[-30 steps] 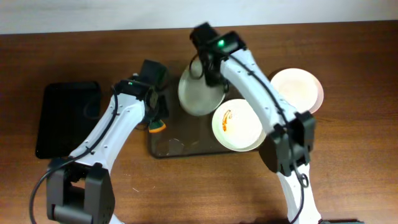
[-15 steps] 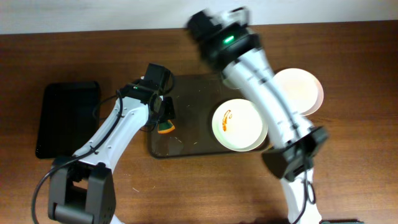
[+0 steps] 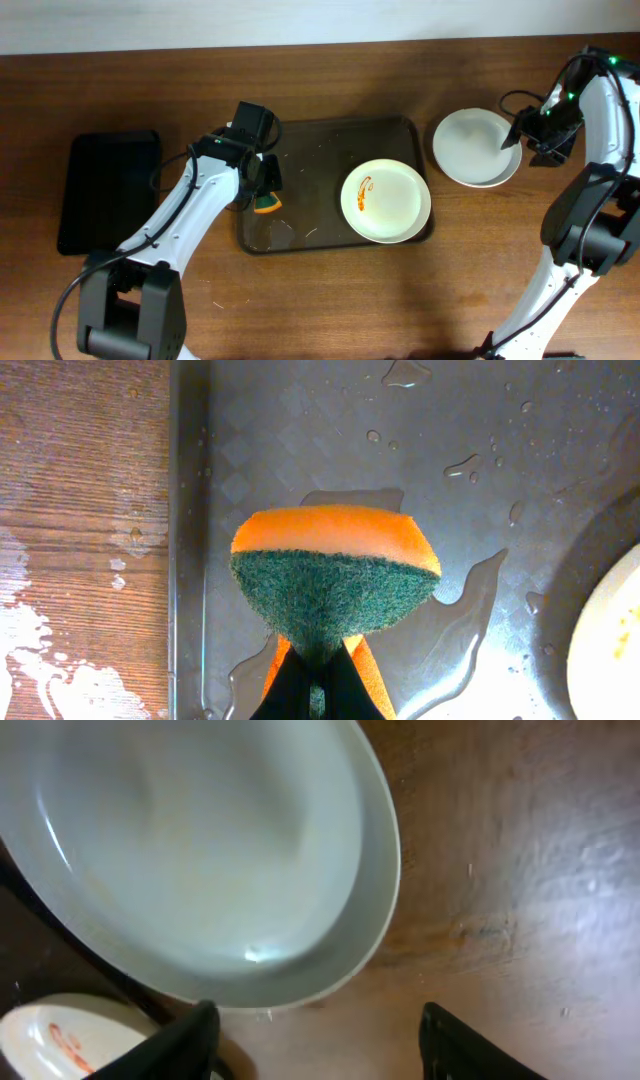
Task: Clean dirty plates on tray and stack at the side
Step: 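Carry the back plate with the right gripper onto the side plate, then move the right gripper to grasp the front-right white plate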
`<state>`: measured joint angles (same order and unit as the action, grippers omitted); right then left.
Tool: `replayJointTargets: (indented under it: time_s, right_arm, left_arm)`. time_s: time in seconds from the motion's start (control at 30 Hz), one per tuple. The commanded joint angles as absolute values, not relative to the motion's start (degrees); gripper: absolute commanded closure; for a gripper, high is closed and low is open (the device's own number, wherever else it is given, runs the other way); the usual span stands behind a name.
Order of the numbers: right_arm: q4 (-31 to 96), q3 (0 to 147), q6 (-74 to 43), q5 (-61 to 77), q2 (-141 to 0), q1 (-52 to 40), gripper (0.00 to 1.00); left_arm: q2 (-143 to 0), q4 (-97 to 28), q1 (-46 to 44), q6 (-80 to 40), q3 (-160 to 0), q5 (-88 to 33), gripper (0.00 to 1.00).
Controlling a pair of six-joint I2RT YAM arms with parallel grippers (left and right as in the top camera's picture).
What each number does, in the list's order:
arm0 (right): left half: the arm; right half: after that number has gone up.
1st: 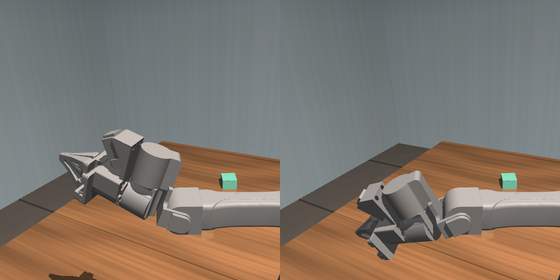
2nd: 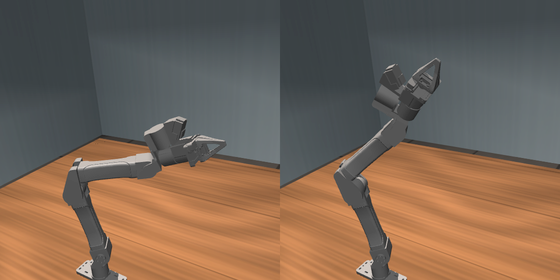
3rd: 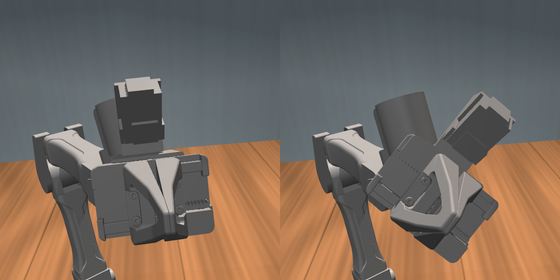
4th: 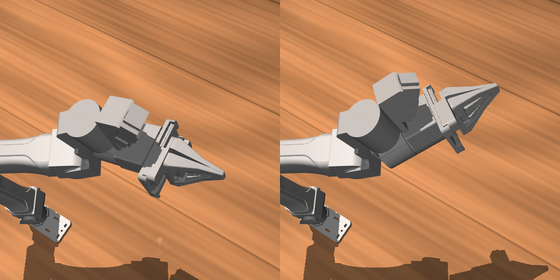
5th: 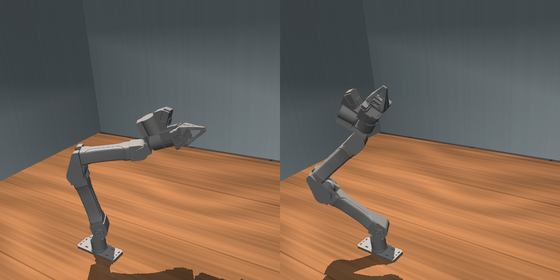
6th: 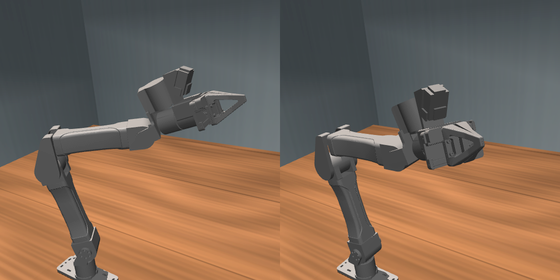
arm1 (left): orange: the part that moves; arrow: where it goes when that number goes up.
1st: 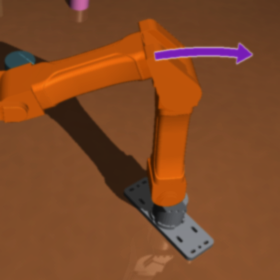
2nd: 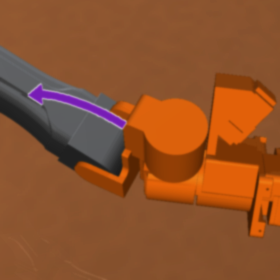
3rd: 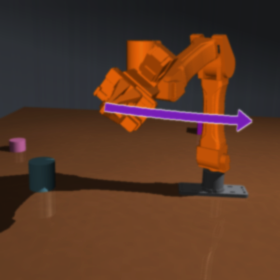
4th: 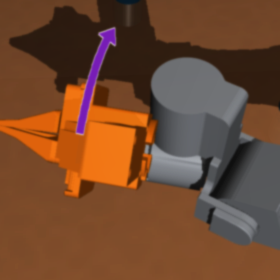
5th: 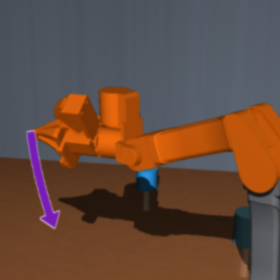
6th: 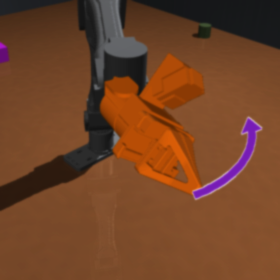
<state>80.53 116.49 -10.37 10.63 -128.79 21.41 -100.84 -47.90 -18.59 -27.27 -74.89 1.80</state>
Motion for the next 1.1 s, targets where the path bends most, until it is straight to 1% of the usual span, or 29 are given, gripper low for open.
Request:
replayJointTargets:
  time_s: [0.0, 0.03, 0.1, 0.13, 0.2, 0.23, 0.27, 0.3, 0.33, 0.4, 0.47, 0.5, 0.53, 0.63, 0.67, 0.7, 0.73, 0.9, 0.97, 1.03, 1.07]
  right_arm:
    - [83.15, 117.99, -13.37, 14.04, -126.56, 20.49, 0.34]
    - [84.95, 117.97, -9.32, 20.62, -126.58, 17.85, 0.32]
    - [86.19, 117.95, -4.99, 21.56, -126.58, 10.48, 0.32]
    - [86.15, 117.95, -4.45, 18.39, -126.67, 6.24, 0.32]
    - [84.93, 117.56, -4.47, 7.55, -126.91, -2.11, 0.32]
    - [81.65, 114.74, -6.20, -0.91, -127.09, -8.10, 0.33]
    - [81.49, 113.32, -10.04, -3.66, -127.13, -9.91, 0.35]
    - [81.69, 110.69, -14.94, -3.05, -127.13, -12.45, 0.42]
    - [81.73, 108.79, -17.63, -3.14, -127.13, -13.98, 0.43]
    - [80.58, 105.73, -18.41, -5.37, -127.13, -14.66, 0.42]
    - [78.63, 102.74, -19.16, -10.92, -127.13, -13.56, 0.42]
    - [79.05, 101.58, -19.16, -10.13, -127.13, -12.34, 0.42]
    - [79.02, 100.18, -18.00, -4.99, -127.13, -10.74, 0.43]
    - [78.11, 97.62, -17.82, -3.44, -127.13, -10.37, 0.44]
    - [77.47, 96.71, -17.82, -3.33, -127.13, -10.46, 0.46]
    - [76.64, 95.77, -17.39, -2.52, -127.13, -10.48, 0.55]
    - [76.58, 95.79, -17.43, -1.83, -127.13, -10.48, 0.58]
    - [78.35, 99.26, -17.47, -2.22, -127.11, -10.46, 0.59]
    - [80.03, 101.10, -18.52, -4.80, -127.11, -10.48, 0.59]
    - [80.14, 101.06, -18.55, -4.47, -127.11, -10.52, 0.74]
    - [80.09, 101.06, -18.55, -4.49, -127.13, -10.52, 0.77]
  left_arm:
    - [-100.64, -47.79, -18.61, -27.33, -74.72, 1.21, 1.00]
    - [-100.64, -47.59, -18.61, -27.35, -74.72, 1.19, 1.00]
    - [-100.64, -47.59, -18.61, -27.33, -74.72, 1.19, 1.00]
    - [-100.64, -47.57, -18.61, -27.35, -74.72, 1.19, 1.00]
    - [-100.64, -47.59, -18.61, -27.35, -74.72, 1.19, 1.00]
    - [-100.64, -47.51, -18.61, -27.35, -74.72, 1.21, 1.00]
    - [-100.64, -47.42, -18.61, -27.35, -74.72, 1.19, 1.00]
    - [-100.64, -47.37, -18.61, -27.35, -74.72, 1.19, 1.00]
    - [-100.64, -47.16, -18.61, -27.35, -74.72, 1.19, 1.00]
    - [-100.64, -47.24, -18.61, -27.33, -74.72, 1.19, 1.00]
    - [-100.64, -47.18, -18.61, -27.33, -74.72, 1.21, 1.00]
    - [-100.64, -47.18, -18.61, -27.33, -74.72, 1.21, 1.00]
    - [-100.64, -47.03, -18.61, -27.35, -74.72, 1.21, 1.00]
    - [-100.64, -47.00, -18.63, -27.33, -74.72, 1.21, 1.00]
    - [-100.64, -46.98, -18.59, -27.33, -74.72, 1.21, 1.00]
    - [-100.64, -46.94, -18.63, -27.33, -74.72, 1.19, 1.00]
    - [-100.64, -46.94, -18.65, -27.33, -74.72, 1.19, 1.00]
    - [-100.64, -46.94, -18.65, -27.33, -74.72, 1.21, 1.00]
    - [-100.64, -46.89, -18.65, -27.33, -74.72, 1.21, 1.00]
    - [-100.64, -46.89, -18.65, -27.35, -74.72, 1.21, 1.00]
    - [-100.64, -46.94, -18.65, -27.33, -74.72, 1.21, 1.00]
